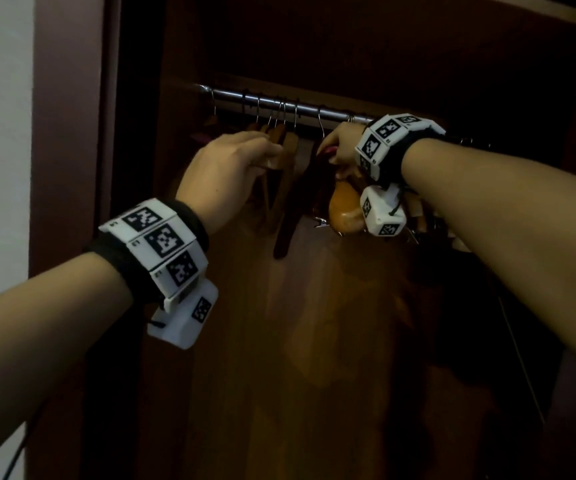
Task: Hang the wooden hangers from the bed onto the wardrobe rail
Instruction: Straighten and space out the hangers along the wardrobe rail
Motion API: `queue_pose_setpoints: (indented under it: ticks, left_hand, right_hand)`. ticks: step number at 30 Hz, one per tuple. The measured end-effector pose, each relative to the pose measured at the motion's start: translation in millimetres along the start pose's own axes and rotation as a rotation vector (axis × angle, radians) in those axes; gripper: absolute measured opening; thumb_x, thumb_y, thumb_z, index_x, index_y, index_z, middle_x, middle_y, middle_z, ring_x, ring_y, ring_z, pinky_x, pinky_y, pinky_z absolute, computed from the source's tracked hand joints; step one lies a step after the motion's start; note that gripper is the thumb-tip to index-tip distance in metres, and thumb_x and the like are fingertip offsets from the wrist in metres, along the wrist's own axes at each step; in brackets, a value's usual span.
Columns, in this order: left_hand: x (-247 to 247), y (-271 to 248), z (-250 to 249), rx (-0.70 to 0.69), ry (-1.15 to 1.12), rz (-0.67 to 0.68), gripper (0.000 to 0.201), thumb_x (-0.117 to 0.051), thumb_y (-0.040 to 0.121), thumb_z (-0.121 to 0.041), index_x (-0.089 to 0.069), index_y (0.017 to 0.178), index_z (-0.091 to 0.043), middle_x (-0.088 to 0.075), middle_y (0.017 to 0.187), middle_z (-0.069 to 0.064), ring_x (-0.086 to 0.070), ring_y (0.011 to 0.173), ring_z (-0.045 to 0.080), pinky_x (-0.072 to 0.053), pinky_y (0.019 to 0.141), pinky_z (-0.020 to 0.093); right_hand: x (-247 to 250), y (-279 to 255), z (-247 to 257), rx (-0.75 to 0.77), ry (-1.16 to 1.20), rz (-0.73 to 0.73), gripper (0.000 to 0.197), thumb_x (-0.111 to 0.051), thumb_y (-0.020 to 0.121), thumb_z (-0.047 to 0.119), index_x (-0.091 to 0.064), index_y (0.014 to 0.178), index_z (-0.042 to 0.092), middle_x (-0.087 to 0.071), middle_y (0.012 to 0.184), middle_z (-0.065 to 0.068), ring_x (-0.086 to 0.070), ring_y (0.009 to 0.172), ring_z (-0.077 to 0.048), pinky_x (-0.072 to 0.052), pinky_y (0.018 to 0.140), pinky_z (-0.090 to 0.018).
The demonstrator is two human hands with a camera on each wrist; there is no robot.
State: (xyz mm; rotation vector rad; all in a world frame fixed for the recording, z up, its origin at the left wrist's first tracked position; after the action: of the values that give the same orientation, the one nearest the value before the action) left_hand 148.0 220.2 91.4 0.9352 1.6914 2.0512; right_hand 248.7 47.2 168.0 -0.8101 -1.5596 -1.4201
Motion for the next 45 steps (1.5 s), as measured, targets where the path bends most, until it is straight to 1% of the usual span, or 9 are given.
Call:
queue_pose_setpoints:
  ticks: [3,8,14,19,27,33,37,41,45]
  left_hand:
    - [-10,-10,0,0.002,-0.010,0.031,0.033,-0.058,0.086,0.001,-0.064,0.117,-0.008,-0.060,0.126,0.008,-0.055,0.116,0.028,-0.041,0.093,0.031]
    - [-36,-28,8,0.055,-0.027,0.081,0.034,-0.057,0.087,-0.002,-0.062,0.119,-0.009,-0.056,0.131,0.009,-0.052,0.118,0.032,-0.042,0.095,0.041]
    - [-59,-50,0,0.149,-0.059,0.148,0.028,-0.057,0.091,-0.020,-0.062,0.118,-0.013,-0.051,0.134,0.008,-0.044,0.124,0.028,-0.038,0.099,0.035]
    - [-67,-77,-27,0.222,-0.244,0.173,0.050,-0.058,0.083,-0.056,-0.057,0.112,-0.015,-0.054,0.110,0.001,-0.051,0.104,0.016,-0.039,0.081,0.023]
    - [-109,-115,-47,0.504,-0.407,0.384,0.052,-0.069,0.076,-0.052,-0.050,0.101,-0.010,-0.062,0.092,0.002,-0.060,0.083,0.020,-0.050,0.070,0.038]
    - [-137,-136,-54,0.607,-0.518,0.359,0.033,-0.063,0.087,-0.033,-0.055,0.111,-0.013,-0.059,0.096,-0.005,-0.057,0.085,0.014,-0.045,0.073,0.027]
    - [-165,-164,-34,0.935,-0.851,0.249,0.021,-0.065,0.085,-0.025,-0.057,0.103,-0.016,-0.067,0.102,0.006,-0.066,0.091,0.025,-0.054,0.084,0.046]
    - [-188,-194,-27,1.229,-1.031,0.200,0.007,-0.058,0.092,-0.018,-0.054,0.087,-0.016,-0.062,0.082,0.007,-0.062,0.073,0.020,-0.054,0.085,0.043]
    - [-202,-217,-28,1.486,-1.157,0.112,0.014,-0.055,0.094,-0.017,-0.054,0.081,-0.012,-0.053,0.071,0.003,-0.055,0.062,0.012,-0.057,0.070,0.029]
  right_hand:
    - [-17,-8,8,0.030,0.141,0.093,0.034,-0.046,0.095,0.000,-0.056,0.125,0.011,-0.057,0.113,-0.010,-0.066,0.096,-0.033,-0.056,0.066,-0.029]
    - [-39,-22,27,0.121,0.225,0.226,0.025,-0.046,0.097,0.004,-0.055,0.119,0.011,-0.065,0.078,-0.014,-0.067,0.069,-0.022,-0.057,0.076,-0.035]
    - [-44,-58,40,0.191,0.161,0.203,0.016,-0.051,0.095,0.008,-0.060,0.107,0.013,-0.061,0.071,-0.004,-0.060,0.057,-0.013,-0.052,0.046,-0.017]
    - [-46,-86,37,0.174,0.094,0.207,0.019,-0.055,0.093,0.023,-0.062,0.105,0.010,-0.062,0.066,-0.006,-0.059,0.051,-0.011,-0.049,0.045,-0.017]
    - [-73,-128,17,0.125,0.165,0.230,0.019,-0.058,0.092,0.020,-0.060,0.103,0.004,-0.061,0.063,-0.007,-0.059,0.038,-0.005,-0.053,0.045,-0.021]
    - [-94,-158,-4,0.037,0.382,0.115,0.036,-0.058,0.092,0.026,-0.048,0.122,0.008,-0.058,0.072,-0.005,-0.060,0.055,-0.019,-0.055,0.051,-0.029]
    - [-129,-182,-40,-0.060,0.302,0.095,0.031,-0.060,0.088,0.039,-0.045,0.097,0.014,-0.054,0.070,0.001,-0.056,0.052,-0.014,-0.044,0.039,-0.016]
    - [-192,-217,-75,-0.160,0.159,0.399,0.053,-0.055,0.087,0.051,-0.056,0.104,0.001,-0.058,0.078,-0.007,-0.050,0.053,-0.009,-0.038,0.036,-0.013]
    - [-236,-246,-101,-0.312,0.269,0.639,0.078,-0.055,0.085,0.053,-0.029,0.142,0.007,-0.057,0.095,-0.002,-0.058,0.090,-0.017,-0.051,0.073,-0.026]
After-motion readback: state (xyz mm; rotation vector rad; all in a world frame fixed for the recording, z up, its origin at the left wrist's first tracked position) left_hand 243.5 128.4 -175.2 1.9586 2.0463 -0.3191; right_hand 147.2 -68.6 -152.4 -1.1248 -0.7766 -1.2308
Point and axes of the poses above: each hand's wrist, its own y-axis towards the middle knuckle, its own x-axis out of the back of the hand, z = x × y, the point moved 7 cm from there along y, towards the middle knuckle
